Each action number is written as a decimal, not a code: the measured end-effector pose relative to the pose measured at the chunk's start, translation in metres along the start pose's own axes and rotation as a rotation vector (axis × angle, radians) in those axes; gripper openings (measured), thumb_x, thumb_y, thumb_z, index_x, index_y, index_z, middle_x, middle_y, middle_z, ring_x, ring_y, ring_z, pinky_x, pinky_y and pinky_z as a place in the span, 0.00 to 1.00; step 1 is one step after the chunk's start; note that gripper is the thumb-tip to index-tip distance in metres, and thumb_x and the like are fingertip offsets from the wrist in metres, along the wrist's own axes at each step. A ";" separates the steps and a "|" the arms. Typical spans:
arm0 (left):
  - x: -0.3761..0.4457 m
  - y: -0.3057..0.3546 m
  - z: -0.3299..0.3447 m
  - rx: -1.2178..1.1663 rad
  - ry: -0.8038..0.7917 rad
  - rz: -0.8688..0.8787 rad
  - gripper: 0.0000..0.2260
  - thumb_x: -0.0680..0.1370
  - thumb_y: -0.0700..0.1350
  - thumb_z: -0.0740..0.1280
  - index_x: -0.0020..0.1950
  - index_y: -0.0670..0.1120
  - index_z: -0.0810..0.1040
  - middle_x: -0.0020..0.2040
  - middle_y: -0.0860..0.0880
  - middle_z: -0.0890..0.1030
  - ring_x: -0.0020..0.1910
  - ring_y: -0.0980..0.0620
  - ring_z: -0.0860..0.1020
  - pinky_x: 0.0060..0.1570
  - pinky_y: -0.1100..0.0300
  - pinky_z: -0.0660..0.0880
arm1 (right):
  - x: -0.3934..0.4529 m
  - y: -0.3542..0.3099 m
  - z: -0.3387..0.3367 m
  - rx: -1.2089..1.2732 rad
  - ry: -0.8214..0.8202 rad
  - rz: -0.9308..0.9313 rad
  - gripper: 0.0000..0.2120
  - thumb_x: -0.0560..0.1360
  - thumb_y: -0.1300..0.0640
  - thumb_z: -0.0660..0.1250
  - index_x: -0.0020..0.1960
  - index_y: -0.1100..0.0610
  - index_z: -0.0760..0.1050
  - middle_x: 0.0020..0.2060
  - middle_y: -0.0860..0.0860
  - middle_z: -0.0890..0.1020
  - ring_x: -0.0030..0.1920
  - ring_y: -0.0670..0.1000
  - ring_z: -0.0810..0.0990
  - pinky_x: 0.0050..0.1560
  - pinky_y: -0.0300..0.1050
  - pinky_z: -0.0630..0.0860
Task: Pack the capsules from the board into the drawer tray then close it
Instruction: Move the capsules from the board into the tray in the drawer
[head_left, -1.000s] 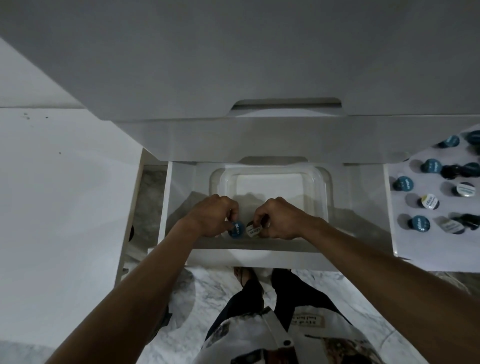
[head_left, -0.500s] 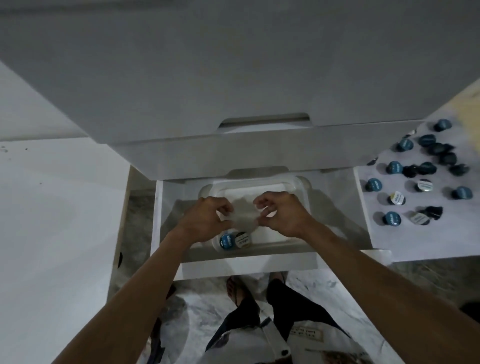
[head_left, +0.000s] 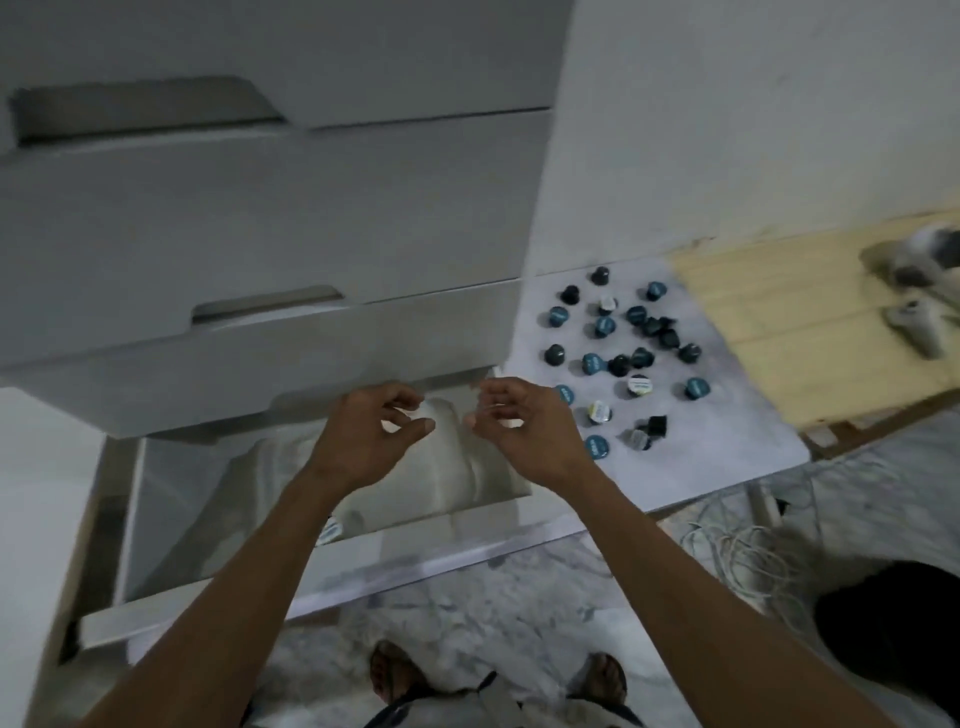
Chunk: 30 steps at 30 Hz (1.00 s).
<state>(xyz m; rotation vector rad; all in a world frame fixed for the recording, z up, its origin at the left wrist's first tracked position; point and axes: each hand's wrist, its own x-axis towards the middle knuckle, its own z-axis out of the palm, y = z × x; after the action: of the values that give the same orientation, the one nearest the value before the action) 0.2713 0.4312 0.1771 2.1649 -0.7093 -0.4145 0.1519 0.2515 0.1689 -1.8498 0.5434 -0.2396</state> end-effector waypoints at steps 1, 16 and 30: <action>0.003 0.018 0.014 -0.017 0.028 0.028 0.10 0.71 0.46 0.76 0.51 0.49 0.82 0.46 0.55 0.83 0.41 0.62 0.81 0.40 0.75 0.73 | -0.004 0.004 -0.023 0.004 0.033 -0.010 0.19 0.70 0.52 0.77 0.58 0.56 0.80 0.47 0.48 0.84 0.45 0.44 0.84 0.50 0.39 0.80; 0.019 0.132 0.258 0.047 0.115 -0.120 0.14 0.74 0.47 0.72 0.58 0.48 0.78 0.54 0.49 0.82 0.50 0.51 0.80 0.51 0.54 0.78 | -0.003 0.139 -0.241 -0.402 0.061 0.063 0.13 0.74 0.59 0.70 0.59 0.54 0.80 0.52 0.51 0.83 0.46 0.51 0.83 0.45 0.52 0.81; 0.032 0.065 0.313 0.147 0.023 -0.340 0.23 0.74 0.44 0.73 0.67 0.49 0.71 0.63 0.47 0.75 0.62 0.47 0.74 0.55 0.53 0.74 | 0.038 0.207 -0.208 -0.911 -0.396 -0.195 0.24 0.72 0.70 0.63 0.65 0.54 0.76 0.66 0.53 0.74 0.66 0.59 0.71 0.51 0.54 0.78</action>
<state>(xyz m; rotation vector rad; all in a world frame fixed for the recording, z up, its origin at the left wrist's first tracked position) 0.1150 0.1915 0.0308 2.4340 -0.3667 -0.5252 0.0465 0.0057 0.0431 -2.7465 0.1866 0.3046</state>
